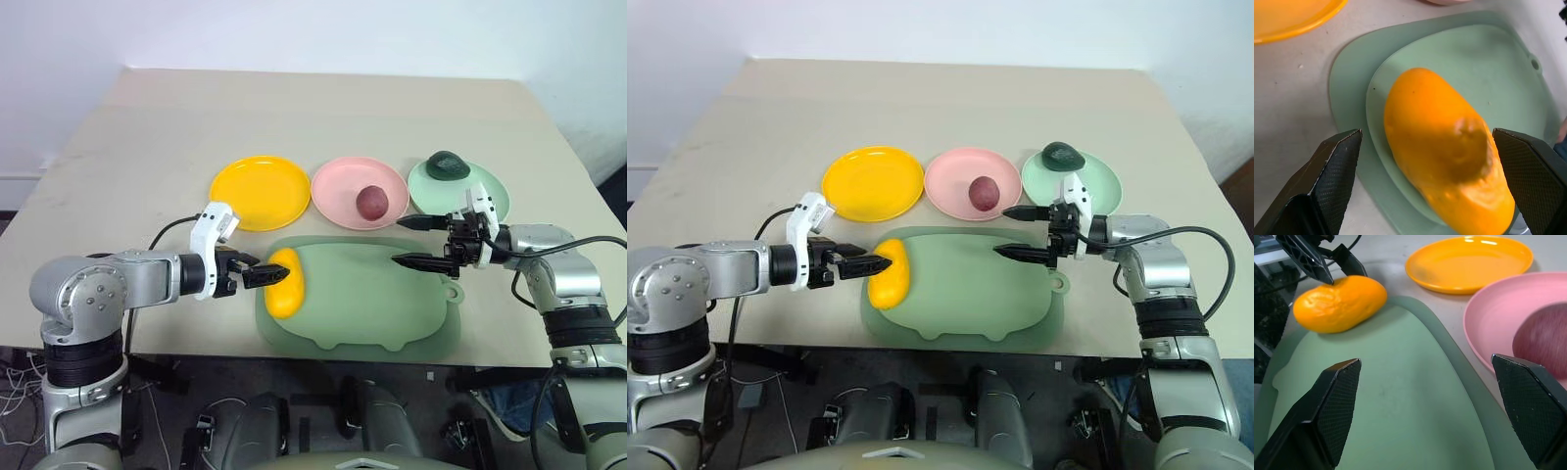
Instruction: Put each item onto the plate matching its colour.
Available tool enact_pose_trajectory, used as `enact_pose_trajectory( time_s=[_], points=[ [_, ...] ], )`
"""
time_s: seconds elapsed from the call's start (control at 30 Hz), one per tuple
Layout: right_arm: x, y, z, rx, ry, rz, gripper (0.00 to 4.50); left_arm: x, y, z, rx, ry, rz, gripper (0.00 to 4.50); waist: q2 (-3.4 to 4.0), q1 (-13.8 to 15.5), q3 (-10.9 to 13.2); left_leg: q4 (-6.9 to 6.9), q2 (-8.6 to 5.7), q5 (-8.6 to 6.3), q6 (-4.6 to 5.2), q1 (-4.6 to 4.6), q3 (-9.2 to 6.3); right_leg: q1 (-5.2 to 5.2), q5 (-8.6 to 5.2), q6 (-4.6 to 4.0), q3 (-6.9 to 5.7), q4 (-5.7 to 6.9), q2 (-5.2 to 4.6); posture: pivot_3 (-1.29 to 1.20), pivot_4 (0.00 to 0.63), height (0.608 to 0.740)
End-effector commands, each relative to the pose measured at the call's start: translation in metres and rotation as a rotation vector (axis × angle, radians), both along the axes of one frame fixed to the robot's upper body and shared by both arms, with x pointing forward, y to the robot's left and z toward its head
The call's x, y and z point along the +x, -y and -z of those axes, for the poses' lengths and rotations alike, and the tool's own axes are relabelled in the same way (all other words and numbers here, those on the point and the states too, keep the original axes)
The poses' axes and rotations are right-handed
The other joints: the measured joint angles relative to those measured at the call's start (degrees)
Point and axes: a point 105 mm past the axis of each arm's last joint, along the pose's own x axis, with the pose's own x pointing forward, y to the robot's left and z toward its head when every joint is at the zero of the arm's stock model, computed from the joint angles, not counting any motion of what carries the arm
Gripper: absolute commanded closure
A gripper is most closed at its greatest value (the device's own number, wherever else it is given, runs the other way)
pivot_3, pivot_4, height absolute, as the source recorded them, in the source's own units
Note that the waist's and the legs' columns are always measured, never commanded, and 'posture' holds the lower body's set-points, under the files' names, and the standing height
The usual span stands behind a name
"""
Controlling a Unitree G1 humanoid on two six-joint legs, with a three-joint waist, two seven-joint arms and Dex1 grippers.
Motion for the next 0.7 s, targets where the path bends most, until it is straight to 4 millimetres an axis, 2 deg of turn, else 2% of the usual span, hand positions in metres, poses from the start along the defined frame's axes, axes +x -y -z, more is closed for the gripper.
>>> enact_pose_trajectory(
  time_s=[0.03,0.13,0.47,0.53,0.57,0.63,0.7],
  points=[
    [0.001,-0.001,-0.01,0.014,0.044,0.0,0.01,0.002,0.002,0.003,-0.015,-0.022,-0.036,0.0,0.0,0.0,0.0,0.0,0.0,0.0,0.0,0.0,0.0,0.0,0.0,0.0,0.0,0.0,0.0,0.0,0.15,0.74],
    [0.0,0.0,-0.009,0.013,0.038,0.002,0.01,0.002,0.003,0.007,-0.05,-0.063,-0.044,0.0,0.0,0.06,0.0,0.0,0.0,0.0,0.0,0.02,0.0,0.03,0.0,0.0,0.0,0.0,-0.02,0.0,0.15,0.74],
    [0.001,0.001,-0.008,0.01,0.035,0.014,0.01,-0.007,0.026,0.01,-0.116,-0.191,0.08,0.0,0.0,0.06,0.0,0.0,-0.02,0.01,-0.01,0.09,-0.01,0.1,0.0,0.0,0.0,0.0,-0.03,0.0,0.15,0.74],
    [0.002,0.0,-0.009,0.008,0.04,0.02,0.0,-0.008,0.025,0.013,-0.074,-0.196,0.078,0.39,0.0,0.03,0.0,-0.01,-0.02,0.01,-0.02,0.11,-0.01,0.1,0.0,0.0,0.0,0.01,-0.03,0.0,0.15,0.74],
    [0.003,0.0,-0.009,0.008,0.042,0.022,0.0,-0.004,0.021,0.016,-0.095,-0.217,0.023,0.62,0.0,0.03,0.0,-0.02,-0.02,0.01,-0.02,0.12,0.0,0.1,0.0,0.0,0.0,0.01,-0.03,0.0,0.15,0.74],
    [0.004,0.001,-0.01,0.009,0.042,0.027,0.0,-0.001,0.016,0.022,-0.08,-0.252,-0.018,1.25,0.0,0.04,0.0,-0.02,0.0,0.02,-0.04,0.16,-0.01,0.12,0.0,0.0,0.01,0.01,-0.03,0.0,0.15,0.74],
    [0.004,0.001,-0.011,0.004,0.046,0.029,0.0,-0.006,0.017,0.02,-0.065,-0.261,0.017,1.36,0.0,0.03,0.0,-0.03,0.02,0.02,-0.05,0.22,0.0,0.17,0.0,-0.01,0.01,0.01,-0.03,0.0,0.15,0.74]
  ],
)
